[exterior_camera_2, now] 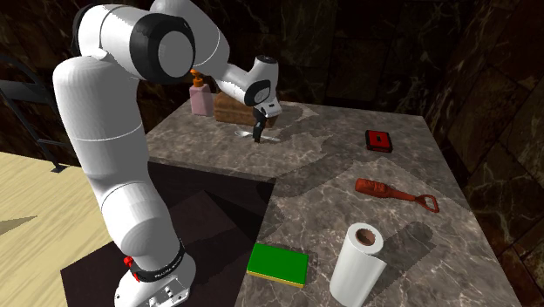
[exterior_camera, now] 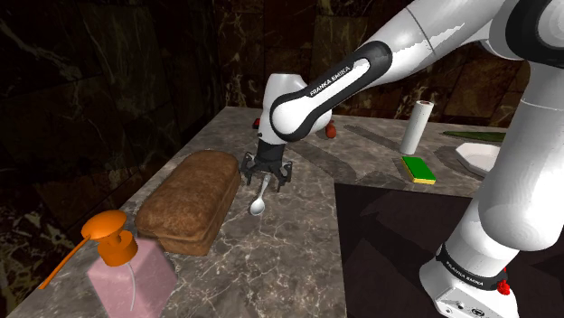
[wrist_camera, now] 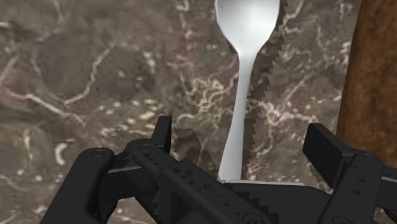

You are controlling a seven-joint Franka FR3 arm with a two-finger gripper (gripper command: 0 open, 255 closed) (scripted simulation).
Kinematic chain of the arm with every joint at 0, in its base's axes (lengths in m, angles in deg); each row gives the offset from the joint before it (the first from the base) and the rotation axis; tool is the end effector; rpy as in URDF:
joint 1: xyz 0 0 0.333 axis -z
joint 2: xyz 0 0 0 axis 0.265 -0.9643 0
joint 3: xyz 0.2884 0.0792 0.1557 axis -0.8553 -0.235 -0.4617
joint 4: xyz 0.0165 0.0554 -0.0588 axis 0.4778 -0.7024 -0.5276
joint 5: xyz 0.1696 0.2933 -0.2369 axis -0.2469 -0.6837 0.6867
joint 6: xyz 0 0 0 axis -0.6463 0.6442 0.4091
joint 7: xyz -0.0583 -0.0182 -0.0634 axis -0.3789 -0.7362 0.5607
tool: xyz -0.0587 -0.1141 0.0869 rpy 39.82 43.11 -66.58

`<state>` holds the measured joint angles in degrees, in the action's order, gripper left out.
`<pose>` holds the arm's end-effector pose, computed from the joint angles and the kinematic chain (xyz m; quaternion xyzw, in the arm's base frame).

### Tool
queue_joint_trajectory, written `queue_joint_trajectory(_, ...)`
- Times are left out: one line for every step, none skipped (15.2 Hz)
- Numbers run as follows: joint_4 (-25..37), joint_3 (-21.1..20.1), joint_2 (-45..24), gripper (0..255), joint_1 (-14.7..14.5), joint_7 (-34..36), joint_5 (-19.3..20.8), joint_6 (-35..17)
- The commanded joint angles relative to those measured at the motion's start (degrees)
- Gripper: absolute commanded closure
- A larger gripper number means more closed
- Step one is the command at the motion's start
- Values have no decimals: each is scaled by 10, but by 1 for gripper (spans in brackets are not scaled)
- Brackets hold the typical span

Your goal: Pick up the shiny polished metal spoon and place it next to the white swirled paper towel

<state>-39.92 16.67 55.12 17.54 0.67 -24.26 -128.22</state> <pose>0.5458 0.1815 0.2923 -0.8783 0.4667 0.0275 0.1002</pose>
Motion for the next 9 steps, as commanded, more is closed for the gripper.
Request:
queue_joint_trajectory(0, 0, 0, 0, 0, 0, 0, 0)
queue_joint_trajectory(0, 0, 0, 255, 0, 0, 0, 0)
queue_joint_trajectory(0, 0, 0, 255, 0, 0, 0, 0)
queue_joint_trajectory(0, 0, 0, 255, 0, 0, 0, 0)
queue_joint_trajectory(0, 0, -1, 255, 0, 0, 0, 0)
queue_joint_trajectory(1, 0, -1, 255, 0, 0, 1, -1)
queue_joint_trajectory(1, 0, -3, 255, -1, 1, 1, -2)
queue_joint_trajectory(1, 0, -4, 255, -1, 2, 2, -3)
queue_joint_trajectory(0, 0, -2, 255, -1, 1, 1, -1)
